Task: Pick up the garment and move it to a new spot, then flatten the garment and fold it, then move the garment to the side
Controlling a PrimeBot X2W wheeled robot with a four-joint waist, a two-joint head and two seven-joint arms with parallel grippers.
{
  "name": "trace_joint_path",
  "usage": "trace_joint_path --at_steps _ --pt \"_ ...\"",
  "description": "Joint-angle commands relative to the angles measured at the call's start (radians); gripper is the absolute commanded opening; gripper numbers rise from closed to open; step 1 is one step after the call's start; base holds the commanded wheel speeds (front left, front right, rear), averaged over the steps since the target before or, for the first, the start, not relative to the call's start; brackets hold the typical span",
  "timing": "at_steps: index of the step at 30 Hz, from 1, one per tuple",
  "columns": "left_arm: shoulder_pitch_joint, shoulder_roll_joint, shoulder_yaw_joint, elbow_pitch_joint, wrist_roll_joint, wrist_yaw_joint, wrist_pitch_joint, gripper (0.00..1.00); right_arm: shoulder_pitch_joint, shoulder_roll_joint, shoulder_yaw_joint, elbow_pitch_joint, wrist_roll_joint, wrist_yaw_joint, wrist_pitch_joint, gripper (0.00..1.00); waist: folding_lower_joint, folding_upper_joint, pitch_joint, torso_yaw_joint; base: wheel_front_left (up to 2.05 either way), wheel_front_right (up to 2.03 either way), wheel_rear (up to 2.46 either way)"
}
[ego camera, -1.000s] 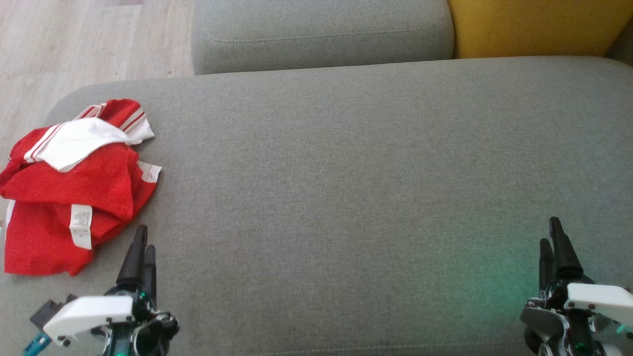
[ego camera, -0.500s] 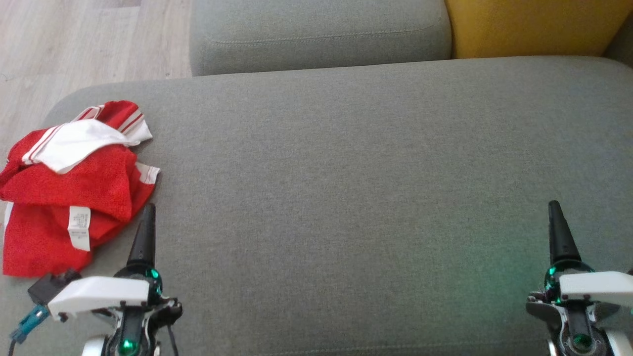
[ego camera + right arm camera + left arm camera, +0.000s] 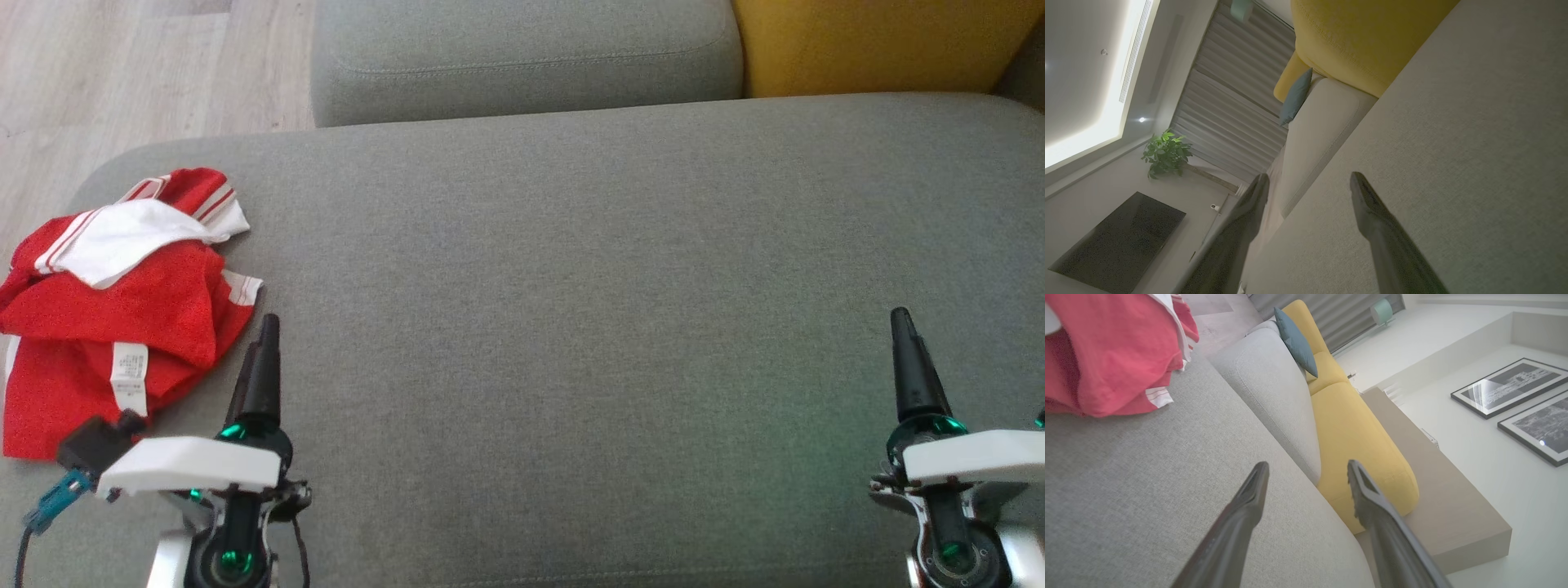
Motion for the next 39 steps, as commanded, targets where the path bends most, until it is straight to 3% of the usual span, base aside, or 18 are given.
trace_joint_path --at_steps 1,20,39 --pt "-0.061 0.021 0.0 -0.044 0.036 -0.005 -0.012 1.0 -0.051 -0.023 0.011 -0.048 -0.033 0.0 -0.002 1.0 0.0 0.0 0.0 -0.001 0.0 0.0 0.0" --pt "-0.07 0.04 -0.046 -0.079 0.315 0.001 -0.068 1.0 -0.035 -0.044 0.047 -0.102 -0.317 0.0 -0.001 1.0 0.0 0.0 -0.004 -0.013 0.0 0.0 0.0" --pt "-0.03 0.061 -0.062 -0.099 0.585 0.072 -0.126 1.0 -0.011 -0.035 0.078 -0.127 -0.566 -0.001 -0.017 1.0 0.0 0.0 -0.004 -0.017 0.0 0.0 0.0"
